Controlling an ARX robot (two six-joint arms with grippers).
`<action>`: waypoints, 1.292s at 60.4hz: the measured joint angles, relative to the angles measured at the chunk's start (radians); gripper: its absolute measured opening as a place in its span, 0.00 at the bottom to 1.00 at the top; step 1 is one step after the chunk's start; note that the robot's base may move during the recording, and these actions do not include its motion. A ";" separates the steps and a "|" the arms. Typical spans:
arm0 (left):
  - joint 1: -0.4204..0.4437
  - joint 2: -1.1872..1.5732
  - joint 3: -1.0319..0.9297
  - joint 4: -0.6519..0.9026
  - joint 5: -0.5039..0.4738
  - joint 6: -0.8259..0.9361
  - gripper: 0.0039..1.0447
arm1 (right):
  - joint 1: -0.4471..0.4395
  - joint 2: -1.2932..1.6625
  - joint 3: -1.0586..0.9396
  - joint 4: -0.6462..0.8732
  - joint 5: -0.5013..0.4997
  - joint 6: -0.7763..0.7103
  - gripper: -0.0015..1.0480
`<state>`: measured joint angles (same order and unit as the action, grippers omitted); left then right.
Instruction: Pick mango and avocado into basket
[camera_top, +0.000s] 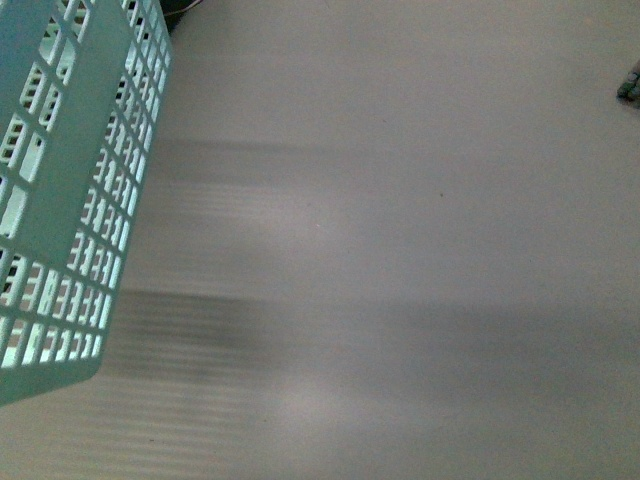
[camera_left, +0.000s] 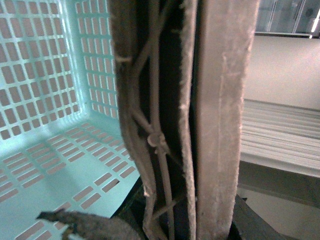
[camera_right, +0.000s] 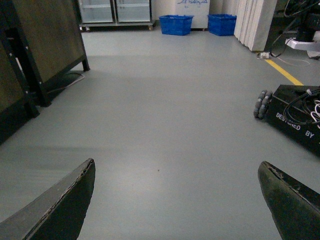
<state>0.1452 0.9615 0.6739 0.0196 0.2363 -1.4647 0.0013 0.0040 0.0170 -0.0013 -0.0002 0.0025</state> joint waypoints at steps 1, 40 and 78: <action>0.000 0.000 0.000 0.000 0.000 0.000 0.18 | 0.000 0.000 0.000 0.000 0.000 0.000 0.92; 0.000 0.003 -0.001 -0.002 0.000 0.001 0.17 | 0.000 0.000 0.000 0.000 0.000 0.000 0.92; 0.000 0.003 0.000 -0.002 0.000 0.001 0.17 | 0.000 0.000 0.000 0.000 0.000 0.000 0.92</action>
<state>0.1452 0.9642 0.6735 0.0177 0.2363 -1.4639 0.0013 0.0040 0.0170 -0.0013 0.0002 0.0029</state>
